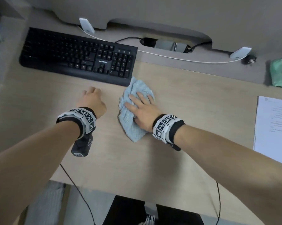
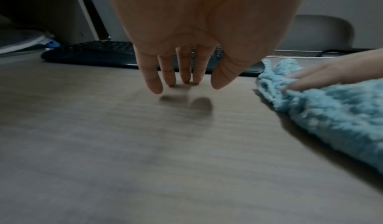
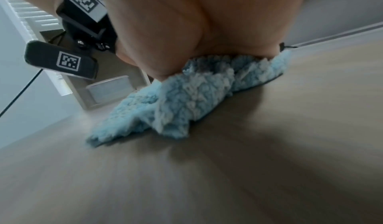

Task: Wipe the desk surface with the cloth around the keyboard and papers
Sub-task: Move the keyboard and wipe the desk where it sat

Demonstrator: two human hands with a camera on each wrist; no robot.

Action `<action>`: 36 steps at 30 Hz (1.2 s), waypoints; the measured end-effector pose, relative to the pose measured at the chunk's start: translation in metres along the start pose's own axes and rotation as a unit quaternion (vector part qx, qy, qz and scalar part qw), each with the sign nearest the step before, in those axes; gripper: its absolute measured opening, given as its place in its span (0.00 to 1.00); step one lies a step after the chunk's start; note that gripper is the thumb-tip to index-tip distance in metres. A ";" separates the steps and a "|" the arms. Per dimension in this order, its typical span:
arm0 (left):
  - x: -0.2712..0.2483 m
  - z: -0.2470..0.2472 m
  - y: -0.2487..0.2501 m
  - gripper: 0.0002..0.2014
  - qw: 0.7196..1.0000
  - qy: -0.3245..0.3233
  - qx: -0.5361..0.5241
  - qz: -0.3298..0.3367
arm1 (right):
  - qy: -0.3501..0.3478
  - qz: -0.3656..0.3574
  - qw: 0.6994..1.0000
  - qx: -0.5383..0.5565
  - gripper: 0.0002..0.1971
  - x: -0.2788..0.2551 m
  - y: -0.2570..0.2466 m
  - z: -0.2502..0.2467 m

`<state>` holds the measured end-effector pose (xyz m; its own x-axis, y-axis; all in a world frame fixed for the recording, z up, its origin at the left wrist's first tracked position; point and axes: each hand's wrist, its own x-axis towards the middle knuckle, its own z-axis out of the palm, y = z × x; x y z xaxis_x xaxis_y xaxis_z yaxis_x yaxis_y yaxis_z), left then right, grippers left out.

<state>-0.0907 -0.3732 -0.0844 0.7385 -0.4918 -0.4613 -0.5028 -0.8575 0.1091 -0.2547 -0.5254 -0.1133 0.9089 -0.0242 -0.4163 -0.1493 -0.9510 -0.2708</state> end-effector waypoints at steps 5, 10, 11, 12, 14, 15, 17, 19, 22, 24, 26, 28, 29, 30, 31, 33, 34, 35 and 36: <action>-0.007 0.005 -0.009 0.32 0.999 -0.040 0.005 0.021 | 0.065 0.225 0.969 0.079 0.34 -0.005 0.066 -0.029; -0.013 0.002 -0.013 0.35 0.998 -0.050 0.025 0.041 | 0.047 0.252 0.966 0.013 0.34 0.003 0.024 -0.032; -0.013 0.001 -0.015 0.34 0.997 -0.049 0.027 0.048 | 0.043 0.211 0.976 0.003 0.34 0.001 0.008 -0.028; -0.013 -0.001 -0.016 0.35 0.997 -0.050 0.029 0.054 | 0.040 0.166 0.985 -0.002 0.34 -0.002 -0.005 -0.023; -0.012 -0.004 -0.020 0.36 0.996 -0.057 0.026 0.061 | 0.043 0.120 0.992 0.010 0.38 -0.008 -0.015 -0.019; -0.012 -0.005 -0.022 0.36 0.996 -0.059 0.023 0.063 | 0.051 0.124 0.990 0.032 0.40 -0.011 -0.014 -0.020; -0.014 -0.005 -0.025 0.38 0.996 -0.061 0.020 0.067 | 0.077 0.150 0.984 0.058 0.39 -0.018 -0.003 -0.022; -0.017 -0.004 -0.025 0.39 0.995 -0.072 0.021 0.064 | 0.091 0.174 0.980 0.040 0.35 -0.024 0.010 -0.024; -0.020 -0.002 -0.019 0.39 0.996 -0.063 0.025 0.051 | 0.095 0.223 0.969 0.046 0.30 -0.029 0.028 -0.026; -0.019 -0.002 -0.017 0.38 0.997 -0.049 0.027 0.054 | 0.083 0.256 0.961 0.059 0.31 -0.028 0.034 -0.030; -0.020 0.000 -0.021 0.38 0.996 -0.049 0.038 0.061 | 0.073 0.281 0.954 0.076 0.34 -0.026 0.032 -0.032; -0.020 0.000 -0.027 0.39 0.995 -0.055 0.048 0.073 | 0.068 0.285 0.952 0.092 0.38 -0.024 0.021 -0.033; -0.019 -0.001 -0.030 0.39 0.994 -0.055 0.050 0.082 | 0.062 0.281 0.953 0.100 0.39 -0.023 0.014 -0.033; -0.017 -0.002 -0.033 0.39 0.993 -0.052 0.047 0.094 | 0.052 0.278 0.953 0.111 0.39 -0.021 0.004 -0.033; -0.016 -0.003 -0.037 0.39 0.992 -0.052 0.039 0.108 | 0.043 0.277 0.951 0.128 0.38 -0.019 -0.006 -0.034; -0.013 -0.008 -0.048 0.39 0.990 -0.060 0.005 0.131 | 0.035 0.281 0.945 0.161 0.35 -0.011 -0.029 -0.034; -0.012 -0.011 -0.057 0.38 0.989 -0.060 -0.018 0.136 | 0.035 0.278 0.945 0.171 0.33 -0.005 -0.043 -0.033; -0.012 -0.013 -0.068 0.38 0.989 -0.051 -0.043 0.135 | 0.035 0.270 0.946 0.175 0.31 0.002 -0.059 -0.032; -0.012 -0.015 -0.078 0.36 0.989 -0.035 -0.061 0.129 | 0.038 0.258 0.950 0.170 0.29 0.010 -0.074 -0.030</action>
<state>-0.0538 -0.3031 -0.0744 0.5585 -0.6882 -0.4632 -0.6086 -0.7193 0.3350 -0.2227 -0.4641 -0.0716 0.7049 -0.4944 -0.5086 -0.6874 -0.6528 -0.3183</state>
